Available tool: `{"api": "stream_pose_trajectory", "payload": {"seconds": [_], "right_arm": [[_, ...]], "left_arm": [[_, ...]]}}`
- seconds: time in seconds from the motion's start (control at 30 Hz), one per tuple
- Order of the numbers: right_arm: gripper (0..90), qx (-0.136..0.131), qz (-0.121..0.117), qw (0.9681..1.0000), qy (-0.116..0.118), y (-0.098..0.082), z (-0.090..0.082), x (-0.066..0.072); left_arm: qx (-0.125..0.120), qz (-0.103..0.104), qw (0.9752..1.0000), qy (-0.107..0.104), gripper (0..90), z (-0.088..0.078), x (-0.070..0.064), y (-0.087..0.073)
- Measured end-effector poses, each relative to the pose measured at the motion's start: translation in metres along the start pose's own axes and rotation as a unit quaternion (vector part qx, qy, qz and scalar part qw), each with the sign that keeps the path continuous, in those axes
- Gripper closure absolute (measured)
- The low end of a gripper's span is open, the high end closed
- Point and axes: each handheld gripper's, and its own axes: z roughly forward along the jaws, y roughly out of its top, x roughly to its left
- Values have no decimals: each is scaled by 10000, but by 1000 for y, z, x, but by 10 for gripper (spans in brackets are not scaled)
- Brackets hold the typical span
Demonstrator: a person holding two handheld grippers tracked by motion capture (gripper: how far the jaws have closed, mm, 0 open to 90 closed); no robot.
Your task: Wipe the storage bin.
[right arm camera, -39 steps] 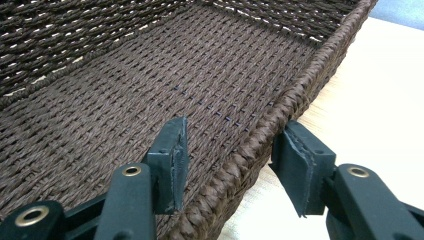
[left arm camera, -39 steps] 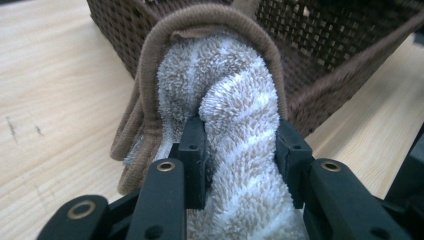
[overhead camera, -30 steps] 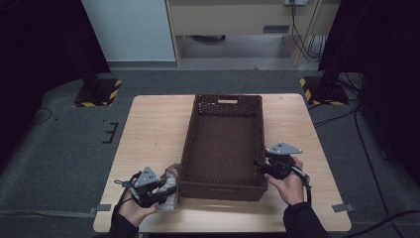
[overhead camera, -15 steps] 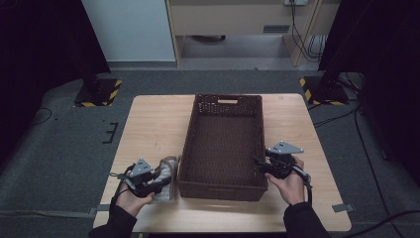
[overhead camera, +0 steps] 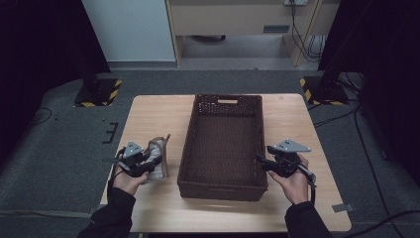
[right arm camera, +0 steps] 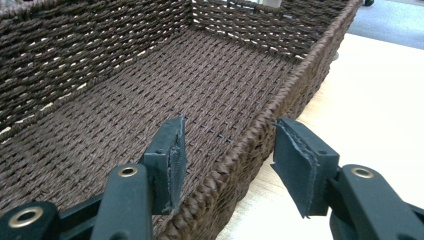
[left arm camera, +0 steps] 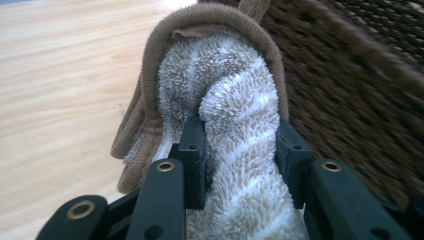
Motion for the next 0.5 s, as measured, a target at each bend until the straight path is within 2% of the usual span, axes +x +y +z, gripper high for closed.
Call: {"api": "stream_pose_trajectory", "payload": {"seconds": [0.07,0.27,0.43,0.5], "right_arm": [[464,-35,27,10000,-18,0,-1,-1],[462,-90,88,9999,-36,1,-4,-4],[462,-124,119,9998,-54,1,-6,-8],[461,-132,141,9998,-63,1,-7,-10]], "left_arm": [[-9,-73,10000,42,630,4,5,3],[113,-191,9991,351,626,21,19,8],[429,-102,9970,634,625,31,30,5],[455,-164,9965,678,625,34,35,2]]}}
